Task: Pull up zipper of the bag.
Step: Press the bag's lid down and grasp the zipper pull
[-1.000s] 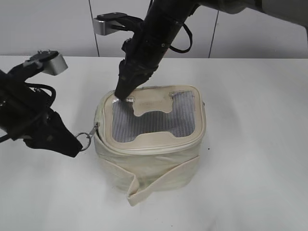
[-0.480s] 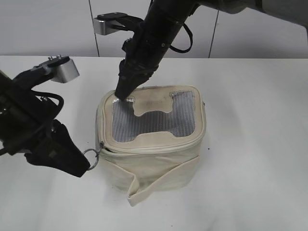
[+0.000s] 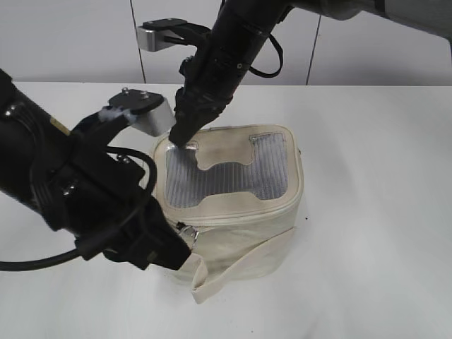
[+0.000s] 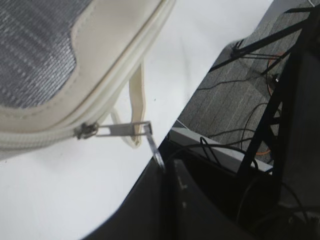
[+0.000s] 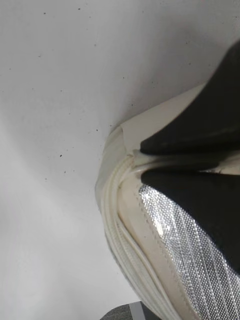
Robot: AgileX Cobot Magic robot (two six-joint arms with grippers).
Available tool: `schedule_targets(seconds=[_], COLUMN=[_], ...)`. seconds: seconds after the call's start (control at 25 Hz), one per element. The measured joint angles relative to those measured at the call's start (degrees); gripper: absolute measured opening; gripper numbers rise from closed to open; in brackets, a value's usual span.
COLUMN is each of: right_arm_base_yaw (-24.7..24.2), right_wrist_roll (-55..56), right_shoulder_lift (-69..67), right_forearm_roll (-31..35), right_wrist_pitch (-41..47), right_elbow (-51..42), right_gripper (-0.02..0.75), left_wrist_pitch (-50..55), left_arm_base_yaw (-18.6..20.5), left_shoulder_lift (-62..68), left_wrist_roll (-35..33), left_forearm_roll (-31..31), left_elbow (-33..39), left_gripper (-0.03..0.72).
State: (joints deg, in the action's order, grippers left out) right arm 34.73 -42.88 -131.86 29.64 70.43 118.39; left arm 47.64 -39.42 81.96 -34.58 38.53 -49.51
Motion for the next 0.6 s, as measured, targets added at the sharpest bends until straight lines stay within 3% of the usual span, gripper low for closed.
schedule_targets(seconds=[0.44,0.6], right_arm_base_yaw=[0.0,0.0], right_wrist_roll=[0.0,0.0], right_shoulder_lift=[0.0,0.0], right_forearm_roll=[0.19,0.37], right_wrist_pitch=[0.0,0.13], right_elbow=[0.0,0.0], right_gripper=[0.072,0.072], left_wrist_pitch=[-11.13,-11.43], left_arm_base_yaw=[-6.76,-8.49], left_shoulder_lift=[1.78,4.21], left_wrist_roll=[0.42,0.47], left_forearm_roll=[6.43,6.25], left_elbow=[-0.05,-3.7], left_gripper=[-0.003,-0.003])
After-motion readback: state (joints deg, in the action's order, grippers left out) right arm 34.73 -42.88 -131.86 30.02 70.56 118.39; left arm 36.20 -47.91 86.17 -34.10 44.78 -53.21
